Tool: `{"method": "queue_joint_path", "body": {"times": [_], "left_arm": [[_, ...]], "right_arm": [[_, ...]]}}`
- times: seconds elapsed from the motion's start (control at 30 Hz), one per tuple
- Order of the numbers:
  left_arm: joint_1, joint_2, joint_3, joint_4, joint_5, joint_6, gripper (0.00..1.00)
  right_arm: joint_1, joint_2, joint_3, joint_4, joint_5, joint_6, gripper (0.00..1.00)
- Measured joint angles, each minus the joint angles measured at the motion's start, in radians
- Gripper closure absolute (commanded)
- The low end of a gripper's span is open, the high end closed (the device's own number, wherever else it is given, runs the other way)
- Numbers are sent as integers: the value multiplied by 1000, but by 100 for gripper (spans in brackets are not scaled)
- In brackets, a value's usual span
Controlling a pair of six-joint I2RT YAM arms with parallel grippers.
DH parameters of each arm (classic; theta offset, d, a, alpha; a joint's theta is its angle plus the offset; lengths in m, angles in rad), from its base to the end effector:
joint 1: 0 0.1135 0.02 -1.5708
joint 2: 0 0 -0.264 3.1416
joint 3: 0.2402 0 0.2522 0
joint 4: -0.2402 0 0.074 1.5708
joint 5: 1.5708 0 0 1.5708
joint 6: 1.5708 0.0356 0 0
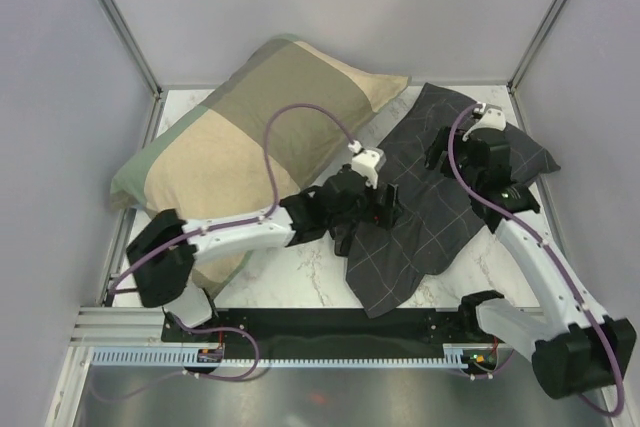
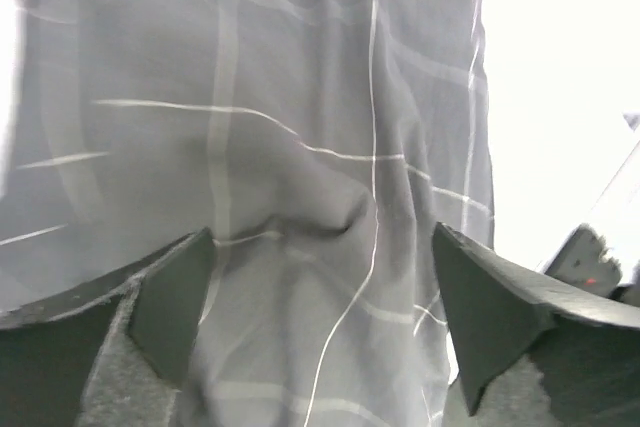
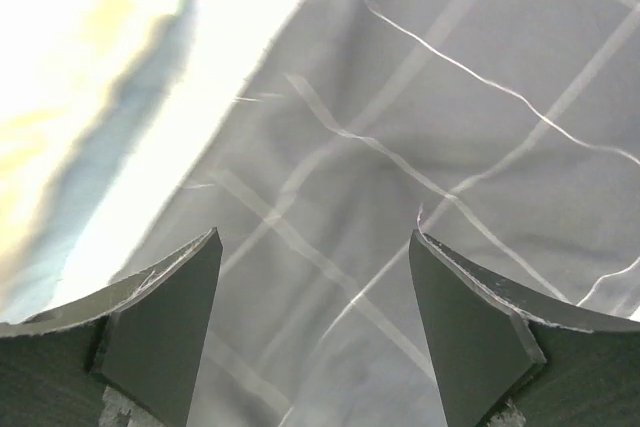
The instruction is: Remove the pillowcase from the pillow
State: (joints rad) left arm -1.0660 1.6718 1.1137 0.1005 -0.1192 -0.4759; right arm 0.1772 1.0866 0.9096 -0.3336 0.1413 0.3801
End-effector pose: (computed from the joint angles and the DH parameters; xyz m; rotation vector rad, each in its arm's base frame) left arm 0.1896 -0.3343 0.2490 0.5439 2.0617 -0.8327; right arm 0.2412 0.0381 0.3097 0.2965 2.0604 0.1937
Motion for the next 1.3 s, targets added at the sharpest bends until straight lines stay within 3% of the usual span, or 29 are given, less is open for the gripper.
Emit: {"method": "queue_joint_path", "body": {"times": [0.1,0.23,0.5,0.77,0.97,1.3], "left_arm": [[6,-193,-69,-34,-90,3,0],[17,-421,-172,-93,-203,-10,0],[74,-623,-468,-274,-309,-151,0],[112,-694,-517,-332,-297,-187,0],[113,-695,-517,-334,-282,-206,0],[113,-697,-518,-346,-238,-214,0]], "right_arm": [[83,-111,2,-18,0,-10,17],[264,-141,1,-49,19,-3,19],[682,-79,-77,-87,129,90,21],[972,-37,-159,-114,232,253,22],[1167,124,-198,-129,308,381,22],[1215,377,-120,-170,438,470,36]]}}
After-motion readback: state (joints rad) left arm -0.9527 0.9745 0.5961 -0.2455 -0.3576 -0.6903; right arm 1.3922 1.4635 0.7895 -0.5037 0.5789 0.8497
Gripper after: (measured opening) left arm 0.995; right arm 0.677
